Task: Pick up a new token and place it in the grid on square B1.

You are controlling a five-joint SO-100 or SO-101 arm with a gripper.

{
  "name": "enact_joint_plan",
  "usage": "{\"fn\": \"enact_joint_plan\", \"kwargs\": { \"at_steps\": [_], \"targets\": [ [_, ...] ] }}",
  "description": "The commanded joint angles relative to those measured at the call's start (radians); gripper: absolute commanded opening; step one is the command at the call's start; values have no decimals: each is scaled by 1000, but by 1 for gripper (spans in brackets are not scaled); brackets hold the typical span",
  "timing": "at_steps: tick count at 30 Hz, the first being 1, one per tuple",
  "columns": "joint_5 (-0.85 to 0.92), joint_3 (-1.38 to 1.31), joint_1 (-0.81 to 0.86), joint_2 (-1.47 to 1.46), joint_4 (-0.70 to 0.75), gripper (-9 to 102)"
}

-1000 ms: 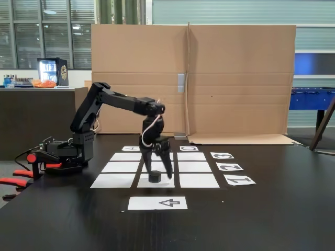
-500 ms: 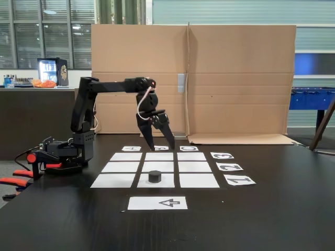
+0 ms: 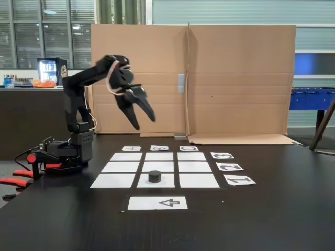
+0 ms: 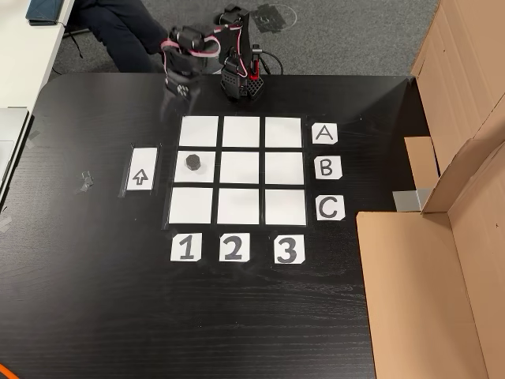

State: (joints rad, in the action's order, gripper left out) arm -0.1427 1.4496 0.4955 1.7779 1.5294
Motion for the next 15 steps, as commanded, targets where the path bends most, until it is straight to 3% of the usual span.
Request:
{"fn": "enact_joint_plan", "kwargs": {
  "at_steps": [1,9,15],
  "targets": [
    [9,32,124,127,0,33],
    [64,144,410,314,-28,33],
    [66,328,615,502,-206,28]
  ]
}}
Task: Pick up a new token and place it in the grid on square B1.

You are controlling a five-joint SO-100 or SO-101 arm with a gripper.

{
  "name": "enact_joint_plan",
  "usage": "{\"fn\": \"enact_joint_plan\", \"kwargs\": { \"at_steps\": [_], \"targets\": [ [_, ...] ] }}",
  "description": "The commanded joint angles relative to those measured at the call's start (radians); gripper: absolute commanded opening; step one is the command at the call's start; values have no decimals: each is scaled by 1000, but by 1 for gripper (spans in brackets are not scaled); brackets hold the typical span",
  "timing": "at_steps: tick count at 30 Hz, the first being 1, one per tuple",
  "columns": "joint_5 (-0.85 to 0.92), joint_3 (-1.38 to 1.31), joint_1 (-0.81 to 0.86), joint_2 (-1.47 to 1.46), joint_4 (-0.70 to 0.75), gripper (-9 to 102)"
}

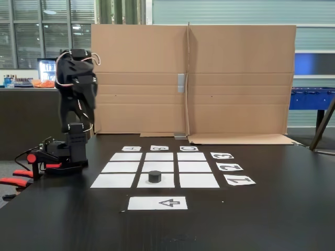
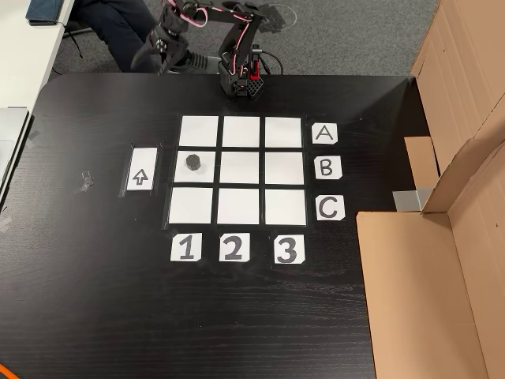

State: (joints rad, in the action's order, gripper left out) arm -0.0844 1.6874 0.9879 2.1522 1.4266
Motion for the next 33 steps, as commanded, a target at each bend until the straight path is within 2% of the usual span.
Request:
{"fn": "enact_joint_plan", "kwargs": {
  "at_steps": [1,7,12,20,33],
  "targets": [
    [8,138,152,167,-144,27],
    [18,393,278,373,-324,26],
    [20,523,328,509,-350,25],
    [20,666,342,698,-284,14],
    [55,845,345,910,-106,12]
  ]
}}
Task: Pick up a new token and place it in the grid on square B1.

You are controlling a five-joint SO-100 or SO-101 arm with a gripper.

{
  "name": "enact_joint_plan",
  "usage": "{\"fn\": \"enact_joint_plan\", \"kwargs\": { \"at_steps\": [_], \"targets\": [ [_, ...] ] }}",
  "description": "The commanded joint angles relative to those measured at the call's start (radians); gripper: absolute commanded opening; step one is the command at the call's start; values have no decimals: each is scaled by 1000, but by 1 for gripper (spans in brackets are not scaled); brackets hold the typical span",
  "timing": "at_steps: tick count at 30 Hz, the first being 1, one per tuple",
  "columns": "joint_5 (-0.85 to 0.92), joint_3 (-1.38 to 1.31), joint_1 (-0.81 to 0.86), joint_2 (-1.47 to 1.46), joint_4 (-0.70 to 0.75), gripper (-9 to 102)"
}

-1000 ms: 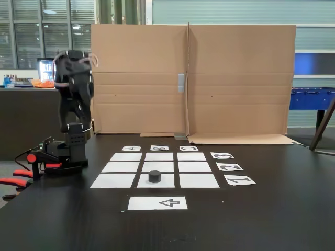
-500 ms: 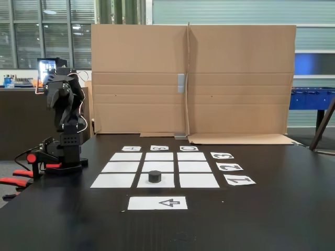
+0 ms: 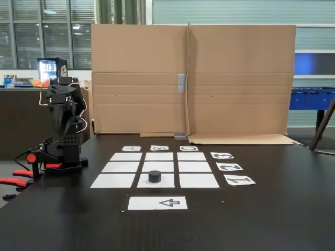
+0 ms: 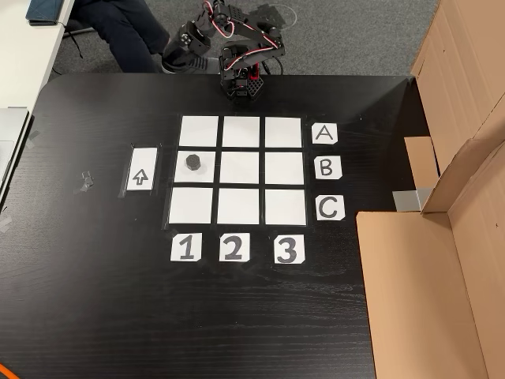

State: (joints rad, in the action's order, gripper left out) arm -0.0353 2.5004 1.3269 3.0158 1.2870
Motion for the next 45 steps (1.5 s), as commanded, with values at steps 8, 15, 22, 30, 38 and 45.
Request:
{"fn": "enact_joint_plan", "kwargs": {
  "at_steps": [8,15,22,30,38,45],
  "targets": [
    [6,153,6,175,28,11],
    [6,273,6,302,26,7],
    [8,321,6,307,9,6],
    [11,359,6,308,-2,6],
    [11,370,6,308,-3,5],
    [11,370,5,308,-3,5]
  ]
}}
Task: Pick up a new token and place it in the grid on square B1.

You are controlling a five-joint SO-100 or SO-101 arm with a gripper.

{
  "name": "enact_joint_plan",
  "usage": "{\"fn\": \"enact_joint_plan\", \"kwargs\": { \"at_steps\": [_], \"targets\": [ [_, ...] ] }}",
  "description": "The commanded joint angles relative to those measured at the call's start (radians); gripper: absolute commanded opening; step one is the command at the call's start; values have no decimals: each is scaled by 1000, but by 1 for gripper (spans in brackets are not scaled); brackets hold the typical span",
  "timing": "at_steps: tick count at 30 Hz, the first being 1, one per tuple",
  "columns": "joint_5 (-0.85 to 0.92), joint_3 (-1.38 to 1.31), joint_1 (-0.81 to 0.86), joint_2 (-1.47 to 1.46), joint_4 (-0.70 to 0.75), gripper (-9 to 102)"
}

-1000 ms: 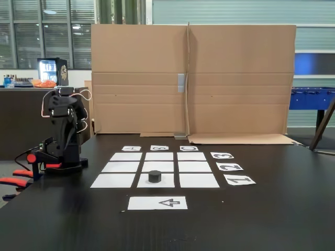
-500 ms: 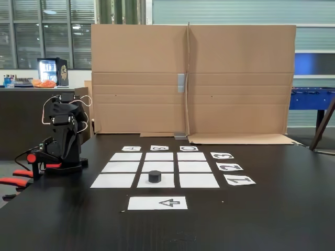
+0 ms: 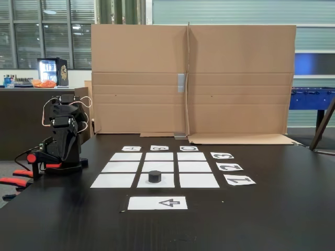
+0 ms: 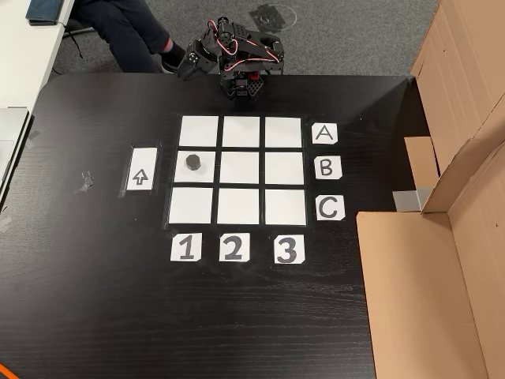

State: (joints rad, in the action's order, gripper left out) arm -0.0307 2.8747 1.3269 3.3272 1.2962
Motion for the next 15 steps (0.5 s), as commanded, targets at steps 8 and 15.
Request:
{"fn": "enact_joint_plan", "kwargs": {
  "at_steps": [8,15],
  "targets": [
    [6,-2,6,-3,-12,4],
    [6,0,6,-3,-12,4]
  ]
}}
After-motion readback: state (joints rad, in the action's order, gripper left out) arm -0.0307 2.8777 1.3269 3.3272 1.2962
